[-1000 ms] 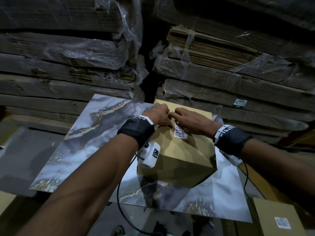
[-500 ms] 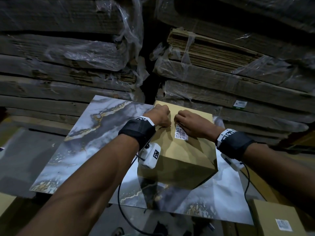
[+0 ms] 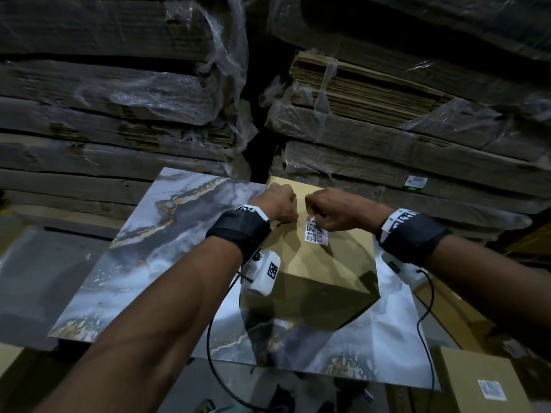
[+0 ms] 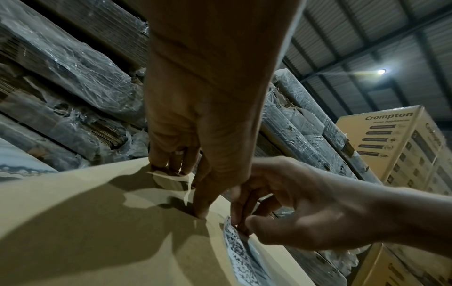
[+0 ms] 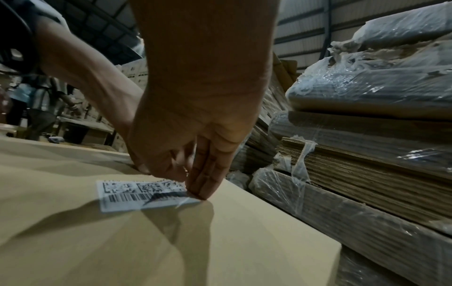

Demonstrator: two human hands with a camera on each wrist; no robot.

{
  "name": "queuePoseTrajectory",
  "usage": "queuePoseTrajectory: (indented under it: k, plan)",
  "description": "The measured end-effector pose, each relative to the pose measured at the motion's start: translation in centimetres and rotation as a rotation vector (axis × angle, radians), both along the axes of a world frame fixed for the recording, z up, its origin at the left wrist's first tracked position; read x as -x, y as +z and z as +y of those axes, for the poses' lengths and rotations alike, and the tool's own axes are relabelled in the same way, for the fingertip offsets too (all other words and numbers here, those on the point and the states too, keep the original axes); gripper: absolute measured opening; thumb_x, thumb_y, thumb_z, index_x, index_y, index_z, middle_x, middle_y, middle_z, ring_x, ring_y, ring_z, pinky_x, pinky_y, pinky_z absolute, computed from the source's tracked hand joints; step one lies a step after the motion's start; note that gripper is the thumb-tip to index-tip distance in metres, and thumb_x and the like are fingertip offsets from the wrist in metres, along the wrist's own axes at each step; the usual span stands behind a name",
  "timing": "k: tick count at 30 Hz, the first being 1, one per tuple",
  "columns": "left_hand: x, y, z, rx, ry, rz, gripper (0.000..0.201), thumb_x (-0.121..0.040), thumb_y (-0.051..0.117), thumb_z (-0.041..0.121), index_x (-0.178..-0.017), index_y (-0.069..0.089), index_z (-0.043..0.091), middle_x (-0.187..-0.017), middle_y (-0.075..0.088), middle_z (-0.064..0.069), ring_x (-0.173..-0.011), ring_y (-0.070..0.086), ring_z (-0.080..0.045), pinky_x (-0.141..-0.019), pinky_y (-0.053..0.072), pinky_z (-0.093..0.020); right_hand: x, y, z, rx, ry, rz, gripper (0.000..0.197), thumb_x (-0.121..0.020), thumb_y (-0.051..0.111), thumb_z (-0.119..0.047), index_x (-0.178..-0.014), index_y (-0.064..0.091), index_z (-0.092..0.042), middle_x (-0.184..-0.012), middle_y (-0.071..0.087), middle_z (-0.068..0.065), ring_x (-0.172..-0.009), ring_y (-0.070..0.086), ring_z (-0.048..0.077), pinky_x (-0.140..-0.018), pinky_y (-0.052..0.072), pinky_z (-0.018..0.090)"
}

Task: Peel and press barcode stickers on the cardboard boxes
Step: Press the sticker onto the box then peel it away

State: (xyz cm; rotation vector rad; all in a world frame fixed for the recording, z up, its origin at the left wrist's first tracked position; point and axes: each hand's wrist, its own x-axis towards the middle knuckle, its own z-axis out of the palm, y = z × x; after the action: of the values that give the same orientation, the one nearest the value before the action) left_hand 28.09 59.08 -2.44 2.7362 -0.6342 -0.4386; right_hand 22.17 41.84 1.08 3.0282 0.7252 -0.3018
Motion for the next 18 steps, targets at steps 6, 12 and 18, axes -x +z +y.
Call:
queuePoseTrajectory:
  k: [6, 12, 18]
  plan:
    - [-0.1, -0.4, -0.1, 0.030, 0.018, -0.016, 0.050, -0.083, 0.064, 0.030, -0.130, 0.055, 0.017, -0.132, 0.051, -0.012, -0.122, 0.052, -0.031, -0.099, 0.049, -0.040, 0.6, -0.8, -1.9, -0.205, -0.012, -0.026, 0.031, -0.084, 0.070, -0.012, -0.115, 0.069, -0.013, -0.098, 0.068, 0.003, -0.083, 0.067, 0.016, -0.073, 0.057, 0.032]
    - [0.3, 0.1, 0.1, 0.035, 0.030, 0.001, 0.053, -0.084, 0.063, 0.026, -0.135, 0.052, 0.017, -0.134, 0.046, -0.013, -0.126, 0.051, -0.031, -0.103, 0.048, -0.042, 0.7, -1.9, -1.9, -0.201, 0.010, -0.121, 0.009, -0.094, 0.064, -0.016, -0.098, 0.072, -0.012, -0.093, 0.066, 0.005, -0.082, 0.063, 0.024, -0.072, 0.052, 0.042]
    - [0.5, 0.3, 0.0, 0.024, 0.017, -0.004, 0.047, -0.080, 0.066, 0.032, -0.124, 0.057, 0.018, -0.126, 0.050, -0.012, -0.120, 0.053, -0.031, -0.098, 0.050, -0.041, 0.3, -1.3, -1.2, -0.013, 0.067, -0.094, 0.011, -0.099, 0.056, -0.016, -0.097, 0.063, -0.009, -0.095, 0.061, 0.010, -0.082, 0.059, 0.032, -0.071, 0.047, 0.044]
